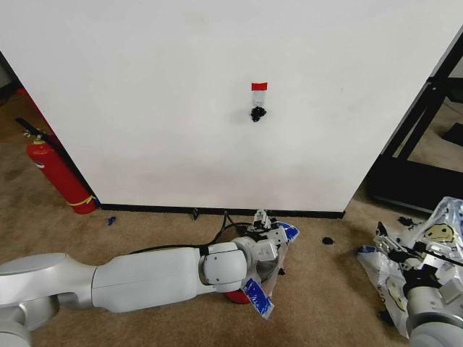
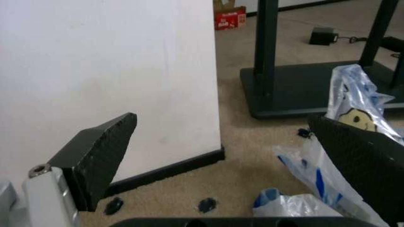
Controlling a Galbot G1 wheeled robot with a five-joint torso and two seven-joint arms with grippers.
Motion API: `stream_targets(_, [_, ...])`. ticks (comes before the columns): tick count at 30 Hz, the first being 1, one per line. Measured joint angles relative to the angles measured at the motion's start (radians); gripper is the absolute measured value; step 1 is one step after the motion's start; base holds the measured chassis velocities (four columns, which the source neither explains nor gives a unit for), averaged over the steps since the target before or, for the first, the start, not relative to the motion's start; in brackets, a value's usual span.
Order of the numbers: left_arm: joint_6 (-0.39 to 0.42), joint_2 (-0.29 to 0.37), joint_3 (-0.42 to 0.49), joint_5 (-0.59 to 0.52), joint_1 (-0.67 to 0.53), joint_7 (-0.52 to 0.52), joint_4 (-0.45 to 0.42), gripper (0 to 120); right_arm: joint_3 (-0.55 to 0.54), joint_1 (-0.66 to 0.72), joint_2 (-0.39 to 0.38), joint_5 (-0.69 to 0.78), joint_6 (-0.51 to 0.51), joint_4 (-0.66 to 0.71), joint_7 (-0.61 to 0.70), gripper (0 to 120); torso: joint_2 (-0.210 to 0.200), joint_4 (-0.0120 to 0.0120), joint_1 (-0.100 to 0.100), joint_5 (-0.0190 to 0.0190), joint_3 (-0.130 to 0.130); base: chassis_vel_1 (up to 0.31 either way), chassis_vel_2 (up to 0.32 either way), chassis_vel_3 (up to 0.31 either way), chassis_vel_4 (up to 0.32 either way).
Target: Pick up the garbage bag from the wall and place it over the trash bin.
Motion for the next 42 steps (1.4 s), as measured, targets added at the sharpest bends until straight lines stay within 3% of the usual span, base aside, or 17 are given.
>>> stream_targets(12, [0.006, -0.045, 0.07, 0.0, -0.032, -0.005, 0.048, 35, 0.0, 0.008, -0.007, 0.016, 0.0, 0.003, -0.001, 100, 0.0, -0.0001, 0.0, 0.0, 0.0, 0.0, 0.0, 0.0, 0.0])
stream_targets(23, [0.03, -0.062, 0.126, -0.003, -0.061, 0.008, 0.073, 32, -0.01, 0.014, -0.003, 0.026, -0.003, 0.005, -0.001, 100, 0.0, 0.0, 0.0, 0.0001, 0.0, 0.0, 0.0, 0.0, 0.0])
stream_targets(33, [0.033, -0.11, 0.111, -0.022, -0.073, -0.023, 0.116, 32, -0.006, 0.004, 0.006, 0.033, -0.002, 0.012, 0.001, 100, 0.0, -0.0002, 0.0, 0.0, 0.0, 0.0, 0.0, 0.0, 0.0])
stream_targets(37, [0.03, -0.115, 0.103, -0.042, -0.071, -0.04, 0.123, 23, -0.026, 0.002, 0.008, 0.03, -0.003, 0.011, 0.001, 100, 0.0, -0.0002, 0.0, 0.0, 0.0, 0.0, 0.0, 0.0, 0.0])
stream_targets(42, [0.026, -0.114, 0.092, -0.053, -0.064, -0.047, 0.131, 1, -0.096, -0.007, -0.003, 0.013, -0.013, 0.005, -0.004, 100, 0.0, -0.0001, 0.0, 0.0, 0.0, 0.0, 0.0, 0.0, 0.0])
